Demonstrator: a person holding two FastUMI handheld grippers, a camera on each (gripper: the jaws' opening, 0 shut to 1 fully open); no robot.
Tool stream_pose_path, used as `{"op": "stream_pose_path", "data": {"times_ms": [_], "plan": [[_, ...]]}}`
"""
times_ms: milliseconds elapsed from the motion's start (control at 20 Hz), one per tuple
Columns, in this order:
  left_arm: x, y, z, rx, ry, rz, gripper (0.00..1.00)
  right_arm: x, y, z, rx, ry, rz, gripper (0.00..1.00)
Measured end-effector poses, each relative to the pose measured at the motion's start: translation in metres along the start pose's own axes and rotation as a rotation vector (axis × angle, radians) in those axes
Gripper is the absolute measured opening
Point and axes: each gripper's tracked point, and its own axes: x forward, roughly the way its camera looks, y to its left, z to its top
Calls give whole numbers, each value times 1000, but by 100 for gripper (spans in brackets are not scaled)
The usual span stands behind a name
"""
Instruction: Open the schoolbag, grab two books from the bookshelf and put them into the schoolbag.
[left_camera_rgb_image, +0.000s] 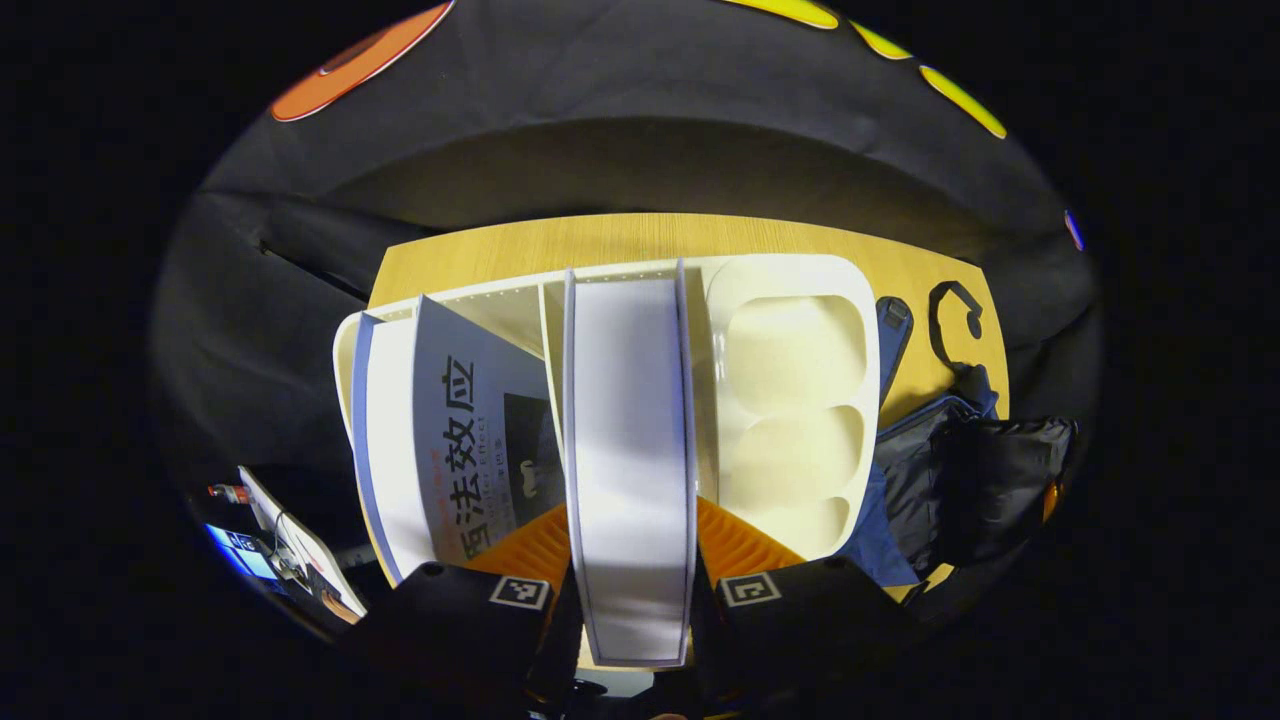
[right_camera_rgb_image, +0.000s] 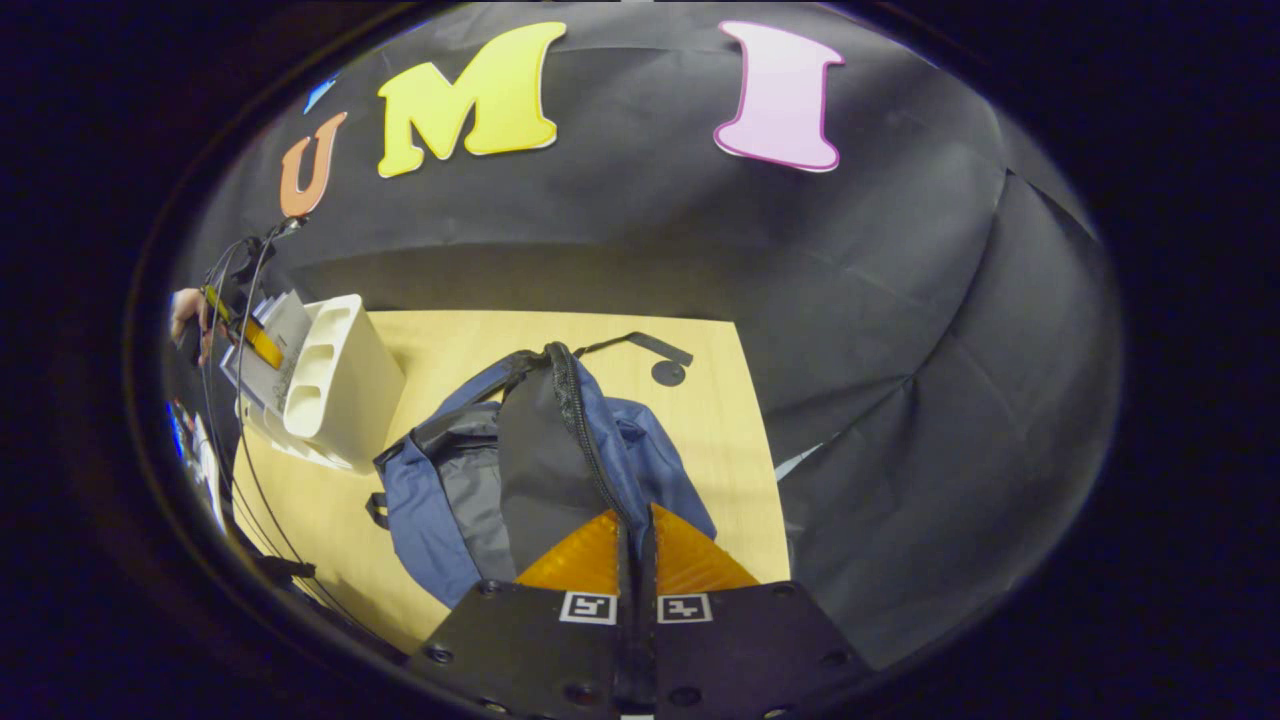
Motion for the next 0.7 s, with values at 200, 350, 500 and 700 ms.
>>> {"op": "stream_pose_path", "data": {"times_ms": [200, 350, 500, 700], "plan": [[-19, 6, -7, -17, -3, 40, 45, 1, 1, -1, 1, -1, 11, 0], [-48, 8, -17, -7, -43, 27, 44, 1, 1, 0, 2, -6, 13, 2], [-83, 16, -36, -30, -74, 16, 44, 1, 2, -2, 4, -5, 15, 3], [-123, 12, -68, -112, -105, -85, 44, -2, 5, -2, 11, -6, 12, 0]]}}
